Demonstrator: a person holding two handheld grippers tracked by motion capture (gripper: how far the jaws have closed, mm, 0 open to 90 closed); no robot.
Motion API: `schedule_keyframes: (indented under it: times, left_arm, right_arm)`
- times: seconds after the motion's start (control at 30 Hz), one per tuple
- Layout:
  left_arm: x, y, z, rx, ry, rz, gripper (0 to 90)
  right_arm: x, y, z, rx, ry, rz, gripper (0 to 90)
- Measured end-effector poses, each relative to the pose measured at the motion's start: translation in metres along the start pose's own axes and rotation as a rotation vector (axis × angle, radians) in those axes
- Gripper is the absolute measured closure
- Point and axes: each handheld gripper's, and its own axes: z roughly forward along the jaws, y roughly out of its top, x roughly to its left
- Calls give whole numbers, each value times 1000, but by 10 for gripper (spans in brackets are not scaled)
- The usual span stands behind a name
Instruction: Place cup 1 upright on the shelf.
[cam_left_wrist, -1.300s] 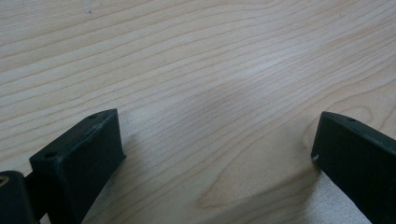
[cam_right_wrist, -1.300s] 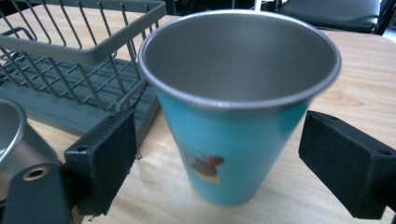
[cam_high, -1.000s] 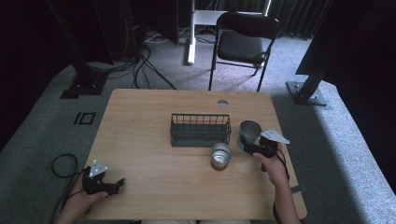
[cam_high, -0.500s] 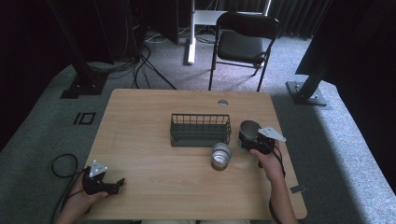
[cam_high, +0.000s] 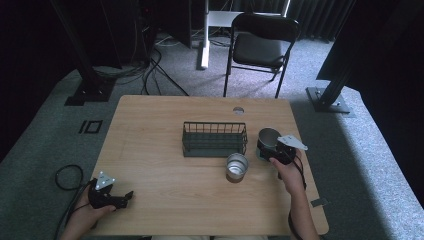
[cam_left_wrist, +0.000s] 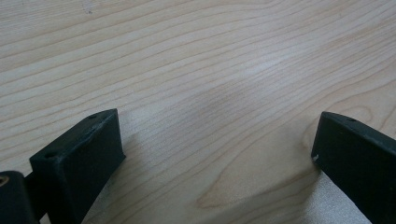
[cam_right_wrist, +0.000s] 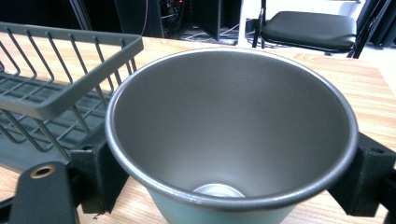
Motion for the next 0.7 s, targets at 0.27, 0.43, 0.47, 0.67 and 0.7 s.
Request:
schedule_keyframes:
  times: [0.27, 0.43, 0.47, 0.67, 0.7]
  left_arm:
    - [0, 0, 0, 0, 0, 0, 25]
    - [0, 0, 0, 0, 0, 0, 25]
    - [0, 0, 0, 1, 0, 0, 25]
    - [0, 0, 0, 1, 0, 1, 25]
    - [0, 0, 0, 1, 0, 1, 25]
  right_arm:
    - [-5, 17, -9, -18, -3, 9, 135]
    - [-3, 29, -13, -39, 10, 21, 135]
    - [-2, 31, -14, -44, 10, 20, 135]
    - [1, 46, -17, -72, 17, 8, 135]
    - [1, 49, -18, -75, 20, 9, 135]
